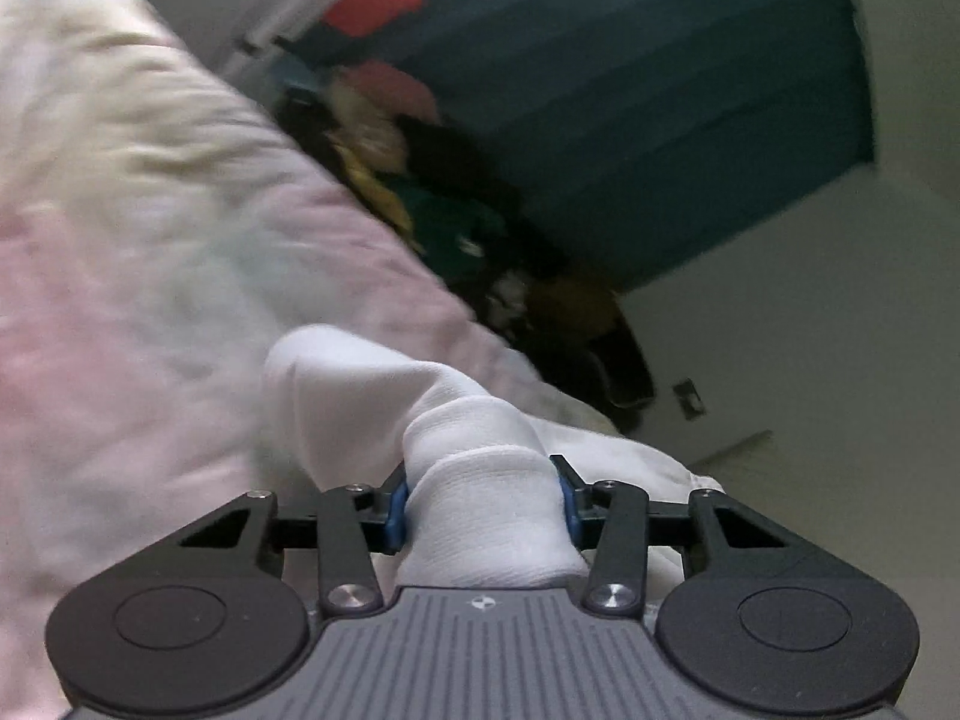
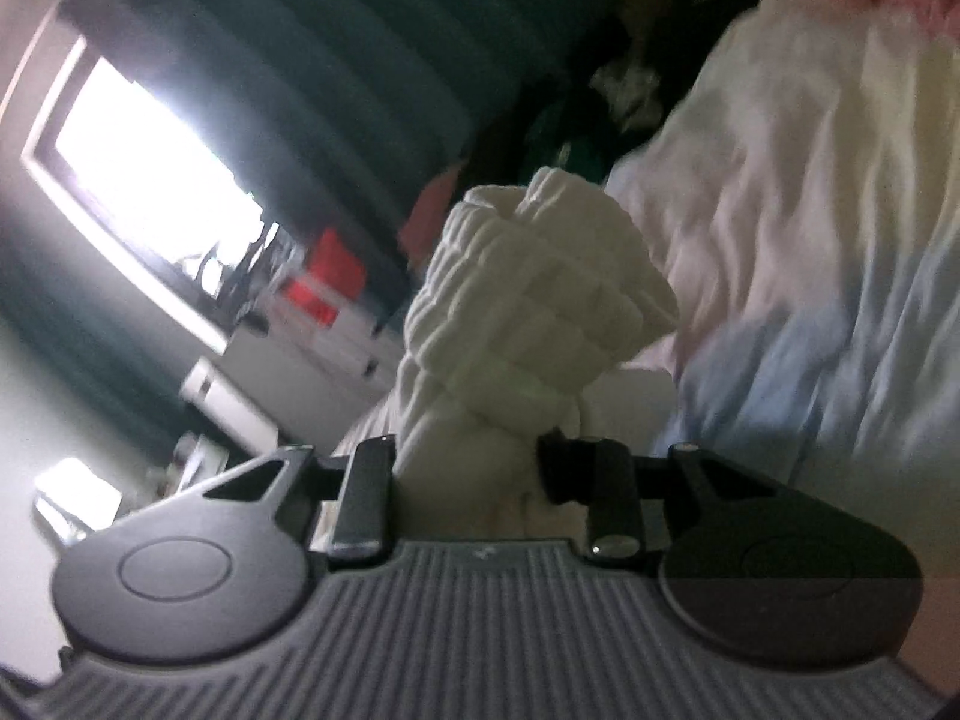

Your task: Fold clothes

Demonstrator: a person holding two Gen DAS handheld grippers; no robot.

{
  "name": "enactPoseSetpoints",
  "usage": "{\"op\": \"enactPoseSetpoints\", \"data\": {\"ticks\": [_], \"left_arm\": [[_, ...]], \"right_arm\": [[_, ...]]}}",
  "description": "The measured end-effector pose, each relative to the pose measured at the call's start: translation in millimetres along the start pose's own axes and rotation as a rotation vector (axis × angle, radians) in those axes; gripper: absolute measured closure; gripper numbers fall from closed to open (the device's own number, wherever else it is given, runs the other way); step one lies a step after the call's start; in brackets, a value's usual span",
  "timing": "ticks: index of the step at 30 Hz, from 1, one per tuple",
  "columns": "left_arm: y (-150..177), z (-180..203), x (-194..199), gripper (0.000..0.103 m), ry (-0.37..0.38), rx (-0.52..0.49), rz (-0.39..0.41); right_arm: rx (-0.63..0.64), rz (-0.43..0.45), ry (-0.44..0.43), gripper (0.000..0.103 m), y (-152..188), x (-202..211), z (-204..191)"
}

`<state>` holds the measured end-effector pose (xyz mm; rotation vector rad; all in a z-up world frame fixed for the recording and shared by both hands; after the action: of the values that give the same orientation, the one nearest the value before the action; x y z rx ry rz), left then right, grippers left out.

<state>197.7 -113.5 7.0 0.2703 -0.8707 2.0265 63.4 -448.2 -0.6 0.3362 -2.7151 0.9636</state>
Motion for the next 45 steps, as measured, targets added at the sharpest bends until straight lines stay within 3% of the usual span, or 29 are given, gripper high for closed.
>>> {"op": "enactPoseSetpoints", "data": {"ticks": [5, 9, 12, 16, 22, 26, 31, 34, 39, 45], "left_arm": [[-29.0, 86.1, -104.5, 0.056, 0.039, -0.064, 0.010], [-23.1, 126.4, -187.6, 0.056, 0.045, -0.182, -0.025], [-3.3, 129.9, -235.4, 0.056, 0.032, -0.275, -0.075], [20.3, 109.9, -255.2, 0.055, 0.034, -0.357, -0.097], [54.9, 55.4, -244.9, 0.051, -0.011, -0.491, -0.079], [63.9, 41.3, -235.0, 0.040, -0.036, -0.500, -0.076], [52.9, 68.7, -195.5, 0.031, -0.110, -0.559, -0.049], [54.3, 83.6, -151.1, 0.027, -0.167, -0.589, 0.004], [65.9, 108.7, -71.7, 0.026, -0.153, -0.612, 0.035], [87.6, 144.5, 28.0, 0.018, -0.111, -0.659, 0.111]], "right_arm": [[-0.008, 0.134, 0.087, 0.070, -85.5, -11.9, 34.1], [-0.050, 0.219, 0.170, 0.070, -124.3, -31.0, 85.8], [-0.053, 0.255, 0.230, 0.070, -119.8, -44.3, 129.9], [-0.099, 0.257, 0.252, 0.070, -67.8, -55.8, 182.5], [-0.162, 0.170, 0.304, 0.065, 0.4, -50.2, 214.5], [-0.157, 0.145, 0.321, 0.059, 3.2, -47.6, 211.0], [-0.182, 0.079, 0.423, 0.057, -5.9, -26.9, 195.2], [-0.106, 0.056, 0.433, 0.057, -2.3, -5.6, 165.3], [0.083, 0.051, 0.386, 0.057, 9.6, 40.5, 93.5], [0.248, 0.110, 0.291, 0.057, 21.7, 114.8, 4.5]]}}
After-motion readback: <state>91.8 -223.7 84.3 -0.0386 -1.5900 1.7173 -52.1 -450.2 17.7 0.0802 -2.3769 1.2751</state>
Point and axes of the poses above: each gripper's, at about its wrist camera, not at the fingertips, and x roughly against the way its jaws point, z to its right, y to its underside, the point moved 4 cm from there along -x, roughly the way its jaws point, and after that the axes turned 8 degrees about -y, right-handed, at the moved point
